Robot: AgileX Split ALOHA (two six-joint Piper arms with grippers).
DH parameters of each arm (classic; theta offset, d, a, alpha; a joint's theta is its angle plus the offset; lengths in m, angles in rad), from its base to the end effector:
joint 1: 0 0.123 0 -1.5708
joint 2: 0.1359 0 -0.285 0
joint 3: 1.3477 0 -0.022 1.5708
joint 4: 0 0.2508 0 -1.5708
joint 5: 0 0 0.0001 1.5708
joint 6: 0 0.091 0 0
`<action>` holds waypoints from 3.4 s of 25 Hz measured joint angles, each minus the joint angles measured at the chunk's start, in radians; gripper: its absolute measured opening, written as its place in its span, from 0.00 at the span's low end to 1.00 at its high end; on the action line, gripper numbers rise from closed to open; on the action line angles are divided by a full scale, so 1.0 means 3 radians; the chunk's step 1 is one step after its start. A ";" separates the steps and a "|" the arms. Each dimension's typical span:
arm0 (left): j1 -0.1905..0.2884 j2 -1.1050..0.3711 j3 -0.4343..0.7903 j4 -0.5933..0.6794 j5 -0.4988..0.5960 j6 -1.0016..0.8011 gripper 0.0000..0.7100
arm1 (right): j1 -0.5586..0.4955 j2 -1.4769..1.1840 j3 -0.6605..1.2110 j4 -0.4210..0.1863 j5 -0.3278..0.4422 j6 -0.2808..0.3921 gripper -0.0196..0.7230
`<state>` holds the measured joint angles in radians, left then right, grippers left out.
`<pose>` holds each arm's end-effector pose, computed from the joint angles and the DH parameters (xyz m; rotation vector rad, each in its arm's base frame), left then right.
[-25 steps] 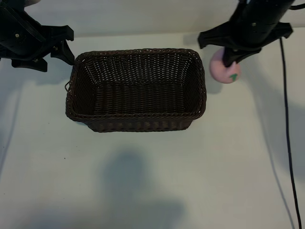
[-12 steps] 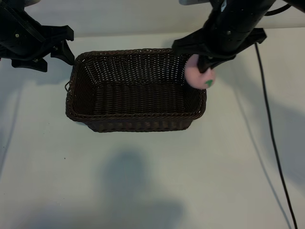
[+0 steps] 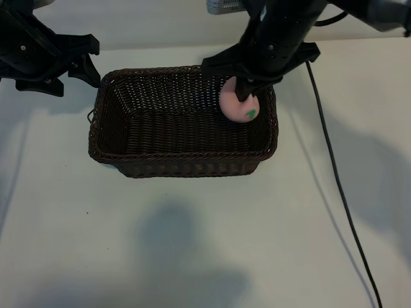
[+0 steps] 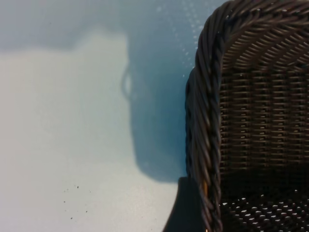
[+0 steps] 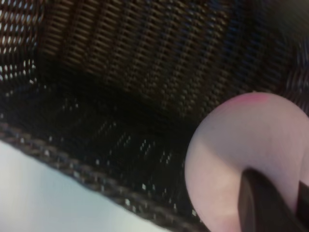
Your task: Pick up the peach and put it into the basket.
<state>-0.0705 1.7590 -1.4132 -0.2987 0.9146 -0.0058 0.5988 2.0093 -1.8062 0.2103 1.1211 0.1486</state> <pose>0.3724 -0.0476 0.2694 -0.0965 2.7289 -0.3959 0.3509 0.2601 0.2709 -0.5571 2.8172 0.4512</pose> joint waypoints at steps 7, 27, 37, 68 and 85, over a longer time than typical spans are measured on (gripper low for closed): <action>0.0000 0.0000 0.0000 0.0000 0.0000 0.0000 0.83 | 0.0028 0.0269 -0.0198 0.0004 0.0058 -0.0041 0.08; 0.0000 0.0000 0.0000 0.0000 0.0000 -0.0006 0.83 | 0.0075 0.0610 -0.0204 0.0136 -0.0052 -0.0194 0.12; 0.0000 0.0000 0.0000 0.0000 0.0000 -0.0006 0.83 | 0.0098 0.0610 -0.0204 0.0166 -0.0084 -0.0242 0.63; 0.0000 0.0000 0.0000 0.0000 0.0000 -0.0001 0.83 | -0.0477 0.0442 -0.0939 -0.0264 0.0344 -0.0167 0.70; 0.0000 0.0000 0.0000 0.0000 0.0000 -0.0001 0.83 | -0.0742 0.0283 -0.0539 -0.0430 0.0340 -0.0266 0.70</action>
<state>-0.0705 1.7590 -1.4132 -0.2987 0.9146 -0.0061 0.3763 2.0942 -1.9678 0.0813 1.2230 0.0689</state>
